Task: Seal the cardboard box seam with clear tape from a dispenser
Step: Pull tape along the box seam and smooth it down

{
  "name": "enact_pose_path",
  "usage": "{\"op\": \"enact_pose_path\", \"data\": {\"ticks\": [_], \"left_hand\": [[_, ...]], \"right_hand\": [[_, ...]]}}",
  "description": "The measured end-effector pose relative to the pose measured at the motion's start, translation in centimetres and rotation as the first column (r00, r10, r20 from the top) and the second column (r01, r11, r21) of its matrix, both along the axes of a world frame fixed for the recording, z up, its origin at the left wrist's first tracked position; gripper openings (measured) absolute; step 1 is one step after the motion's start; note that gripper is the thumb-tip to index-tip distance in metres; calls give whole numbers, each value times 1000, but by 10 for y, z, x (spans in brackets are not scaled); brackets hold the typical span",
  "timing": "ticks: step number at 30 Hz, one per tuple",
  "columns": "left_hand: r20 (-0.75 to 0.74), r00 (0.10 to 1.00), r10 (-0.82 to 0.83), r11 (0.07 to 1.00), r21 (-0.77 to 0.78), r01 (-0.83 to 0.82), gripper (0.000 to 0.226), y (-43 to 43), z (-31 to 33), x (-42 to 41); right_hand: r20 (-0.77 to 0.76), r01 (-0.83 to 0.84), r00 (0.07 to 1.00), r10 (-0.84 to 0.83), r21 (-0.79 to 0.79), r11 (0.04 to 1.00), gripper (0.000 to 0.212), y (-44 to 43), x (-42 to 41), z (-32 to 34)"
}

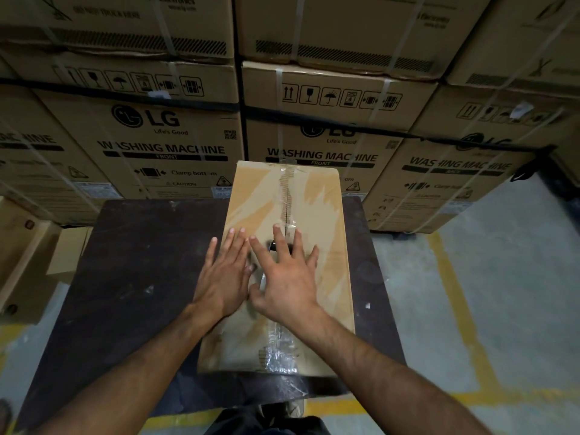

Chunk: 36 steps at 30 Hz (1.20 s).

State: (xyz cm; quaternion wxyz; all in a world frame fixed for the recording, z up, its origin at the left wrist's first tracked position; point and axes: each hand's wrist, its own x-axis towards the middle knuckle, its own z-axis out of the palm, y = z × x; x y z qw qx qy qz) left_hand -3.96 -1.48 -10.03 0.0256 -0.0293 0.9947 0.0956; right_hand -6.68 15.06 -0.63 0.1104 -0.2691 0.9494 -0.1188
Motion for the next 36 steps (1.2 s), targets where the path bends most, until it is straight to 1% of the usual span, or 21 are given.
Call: {"op": "enact_pose_path", "data": {"ticks": [3, 6, 7, 9, 10, 12, 13, 15, 17, 19, 21, 24, 26, 29, 32, 34, 36], "left_hand": [[-15, 1000, -2, 1000, -11, 2, 69, 1, 0, 0], [-15, 1000, -1, 999, -54, 0, 72, 1, -1, 2], [-11, 1000, 3, 997, -76, -4, 74, 2, -1, 3], [-12, 1000, 6, 994, -109, -7, 78, 6, -1, 7], [-18, 1000, -3, 993, -117, 0, 79, 11, -2, 9], [-32, 999, -36, 991, -132, 32, 82, 19, -3, 15], [-38, 998, -48, 989, -139, 42, 82, 23, -4, 18], [-42, 998, -52, 988, -145, 45, 82, 28, -3, 22], [-41, 998, -49, 990, -133, 43, 79, 28, -3, 23], [-29, 999, -43, 991, -124, 39, 78, 27, -4, 23], [-41, 998, -40, 991, -127, 35, 76, 27, -5, 22], [-64, 997, -52, 992, -121, 44, 74, 27, -6, 22], [-68, 996, -50, 991, -129, 41, 75, 27, -6, 22], [-56, 998, -40, 991, -128, 32, 76, 28, -5, 22], [-18, 999, -36, 991, -133, 33, 76, 28, -4, 22], [-7, 999, -36, 989, -141, 34, 76, 27, -4, 22], [-5, 999, -34, 989, -142, 33, 76, 27, -4, 22]], "right_hand": [[-6, -33, 999, 33, -48, 998, 82, 2, -2, 4], [-16, -40, 999, 38, -145, 989, 72, 9, -6, 13], [-39, -42, 999, 35, -185, 982, 73, 14, -8, 17], [-123, -42, 992, 11, -251, 967, 75, 30, -14, 26], [-190, -44, 982, -10, -276, 960, 73, 40, -17, 32], [-330, -49, 942, -61, -313, 949, 70, 67, -28, 44], [-377, -43, 922, -85, -318, 947, 72, 84, -34, 50], [-449, -25, 883, -137, -336, 941, 71, 120, -46, 58], [-465, 18, 867, -178, -328, 945, 71, 154, -52, 54], [-445, 56, 879, -171, -260, 964, 72, 184, -55, 34], [-386, 72, 913, -130, -162, 984, 76, 209, -57, 1], [-206, 86, 975, -81, 16, 996, 79, 234, -57, -55], [-101, 82, 992, -73, 89, 993, 78, 240, -54, -90], [4, 45, 999, -46, 167, 985, 76, 246, -42, -148], [27, 26, 999, -32, 205, 978, 72, 246, -20, -188], [-7, 19, 1000, -17, 214, 977, 72, 245, -9, -192], [-8, -22, 1000, 24, 237, 971, 76, 245, -9, -187]]}}
